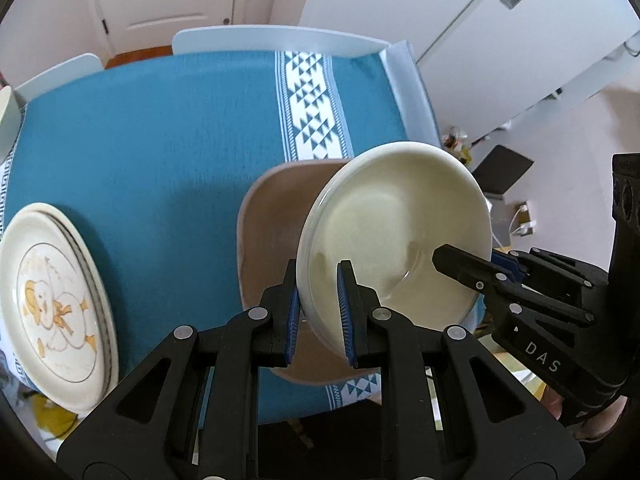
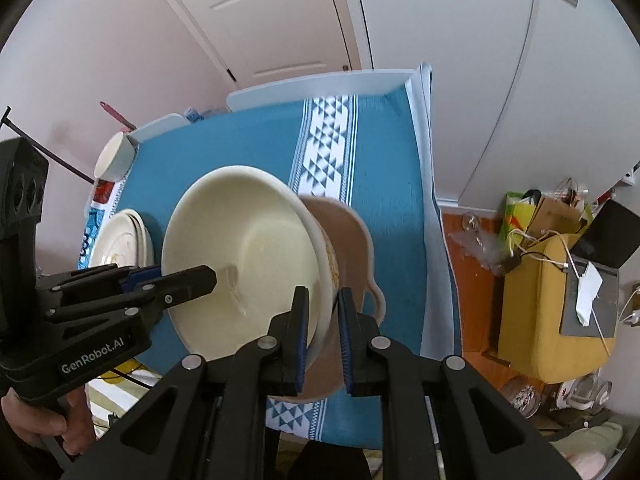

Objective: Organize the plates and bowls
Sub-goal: 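Carry the cream bowl and lower it into the beige basin, then open both grippers and withdraw from the bowl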

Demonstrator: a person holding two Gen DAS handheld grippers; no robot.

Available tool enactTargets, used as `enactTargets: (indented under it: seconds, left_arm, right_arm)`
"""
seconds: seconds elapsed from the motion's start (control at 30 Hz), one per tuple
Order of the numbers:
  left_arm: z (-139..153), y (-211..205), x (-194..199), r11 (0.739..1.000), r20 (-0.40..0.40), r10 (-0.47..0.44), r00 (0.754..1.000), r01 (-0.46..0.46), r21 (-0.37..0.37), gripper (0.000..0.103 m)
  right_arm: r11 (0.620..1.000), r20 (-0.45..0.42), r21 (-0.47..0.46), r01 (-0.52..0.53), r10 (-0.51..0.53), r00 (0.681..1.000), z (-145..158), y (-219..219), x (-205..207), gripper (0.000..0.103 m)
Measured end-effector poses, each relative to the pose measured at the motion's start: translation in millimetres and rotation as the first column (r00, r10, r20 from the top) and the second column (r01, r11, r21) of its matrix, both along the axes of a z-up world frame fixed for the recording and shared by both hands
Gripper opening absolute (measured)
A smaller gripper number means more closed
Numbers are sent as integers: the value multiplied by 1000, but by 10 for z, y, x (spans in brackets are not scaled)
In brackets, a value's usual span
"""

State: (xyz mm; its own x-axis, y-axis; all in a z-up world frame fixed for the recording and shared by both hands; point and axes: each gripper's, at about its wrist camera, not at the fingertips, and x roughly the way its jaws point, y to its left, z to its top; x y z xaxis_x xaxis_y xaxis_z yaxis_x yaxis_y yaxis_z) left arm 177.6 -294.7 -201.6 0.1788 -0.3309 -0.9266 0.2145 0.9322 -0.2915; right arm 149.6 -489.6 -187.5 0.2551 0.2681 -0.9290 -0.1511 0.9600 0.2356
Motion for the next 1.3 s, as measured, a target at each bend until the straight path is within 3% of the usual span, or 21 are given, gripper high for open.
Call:
enactTargets:
  seconds: [0.33, 0.57, 0.97, 1.3]
  left_arm:
    - [-305, -60, 116, 998, -60, -4, 998, 8, 61, 15]
    - [-345, -100, 114, 995, -66, -4, 998, 11, 102, 15]
    - [-371, -119, 88, 985, -54, -1, 999, 11, 170, 16]
    - [-200, -53, 28, 986, -17, 7, 1000, -5, 167, 18]
  right_arm:
    - [995, -44, -60, -76, 74, 996, -291, 58, 45, 13]
    - [990, -70, -78, -116, 111, 991, -375, 73, 68, 13]
    - [981, -63, -110, -157, 151, 987, -342, 181, 41, 13]
    - [986, -64, -99, -137, 132, 989, -198, 119, -35, 13]
